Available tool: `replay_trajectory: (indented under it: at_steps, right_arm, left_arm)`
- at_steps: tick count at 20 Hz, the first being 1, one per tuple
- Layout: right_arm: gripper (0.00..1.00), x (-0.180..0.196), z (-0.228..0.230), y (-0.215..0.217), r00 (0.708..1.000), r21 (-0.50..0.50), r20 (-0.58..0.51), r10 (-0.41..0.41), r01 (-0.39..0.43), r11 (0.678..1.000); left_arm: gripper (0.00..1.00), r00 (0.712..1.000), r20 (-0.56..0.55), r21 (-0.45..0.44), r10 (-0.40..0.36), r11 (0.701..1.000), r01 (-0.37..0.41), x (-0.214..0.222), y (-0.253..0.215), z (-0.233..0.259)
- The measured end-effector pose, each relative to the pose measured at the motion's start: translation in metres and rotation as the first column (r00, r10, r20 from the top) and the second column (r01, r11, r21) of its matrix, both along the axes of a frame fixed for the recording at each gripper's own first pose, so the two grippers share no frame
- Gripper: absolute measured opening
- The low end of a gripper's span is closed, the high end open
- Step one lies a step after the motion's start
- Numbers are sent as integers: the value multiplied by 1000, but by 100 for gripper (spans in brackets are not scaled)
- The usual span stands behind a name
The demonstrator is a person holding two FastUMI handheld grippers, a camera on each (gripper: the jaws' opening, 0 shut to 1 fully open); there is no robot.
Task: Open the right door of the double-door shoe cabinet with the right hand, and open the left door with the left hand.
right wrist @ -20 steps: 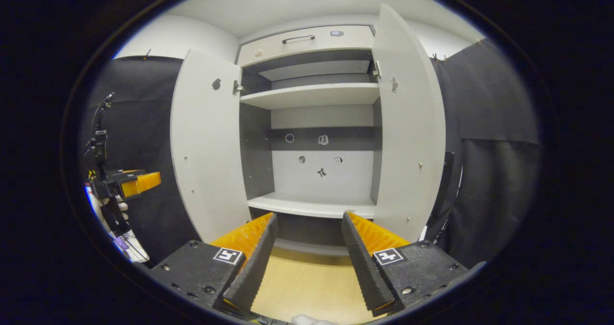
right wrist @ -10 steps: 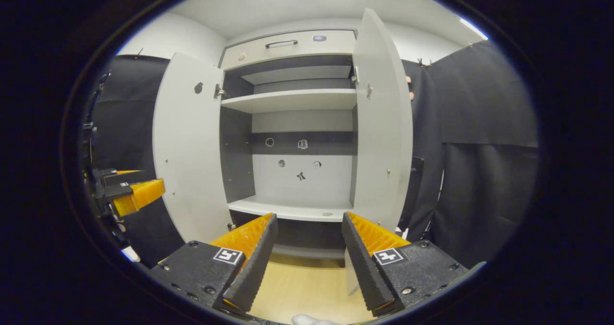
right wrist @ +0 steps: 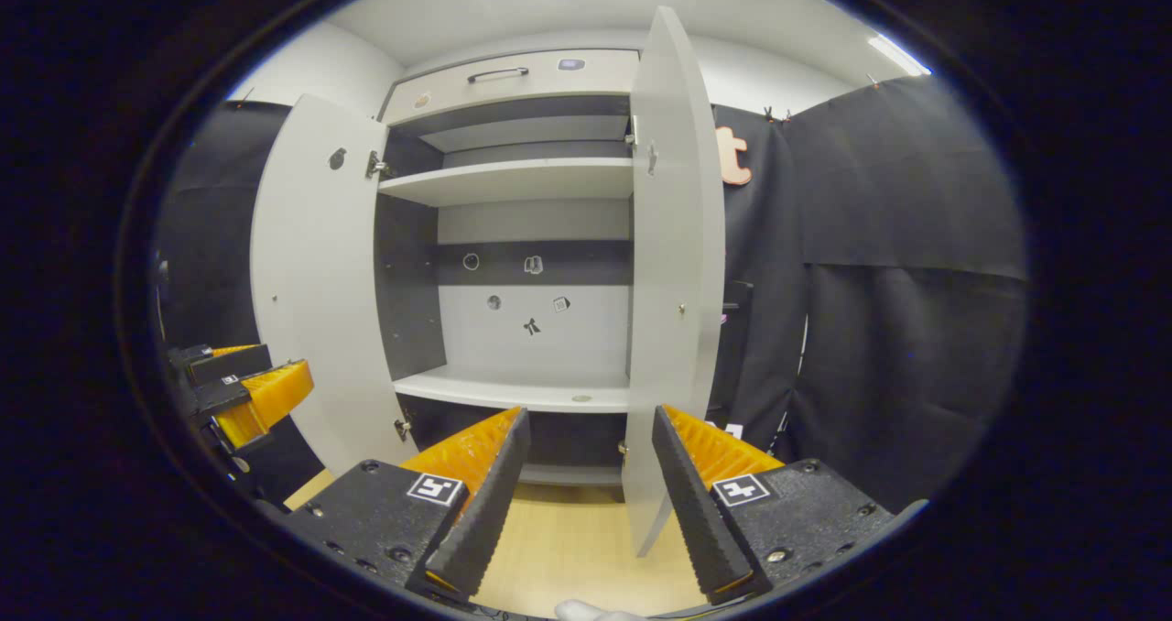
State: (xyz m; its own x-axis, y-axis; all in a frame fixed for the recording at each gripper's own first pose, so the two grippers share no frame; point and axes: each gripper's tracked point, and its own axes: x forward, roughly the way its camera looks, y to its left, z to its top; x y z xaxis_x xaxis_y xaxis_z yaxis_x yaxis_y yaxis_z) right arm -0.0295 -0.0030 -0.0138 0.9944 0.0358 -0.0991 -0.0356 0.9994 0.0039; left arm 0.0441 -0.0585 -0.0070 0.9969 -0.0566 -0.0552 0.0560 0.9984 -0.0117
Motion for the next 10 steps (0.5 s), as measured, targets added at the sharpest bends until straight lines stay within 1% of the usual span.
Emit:
replay_trajectory:
  at_steps: [1, 2, 10]
  right_arm:
    - [84, 0, 0, -2, 1000, -4, 2, -6, 6, 1000]
    - [84, 1, 0, -3, 1000, -8, 2, -12, 12, 1000]
    - [85, 5, 1, 9, 1000, -5, 8, -10, 10, 1000]
  left_arm:
    - [100, 1000, -3, -3, -2, 1000, 2, 2, 0, -1]
    - [95, 1000, -5, -2, 5, 1000, -5, 2, 2, -3]
    - [95, 1000, -15, 9, 16, 1000, -16, 4, 16, -3]
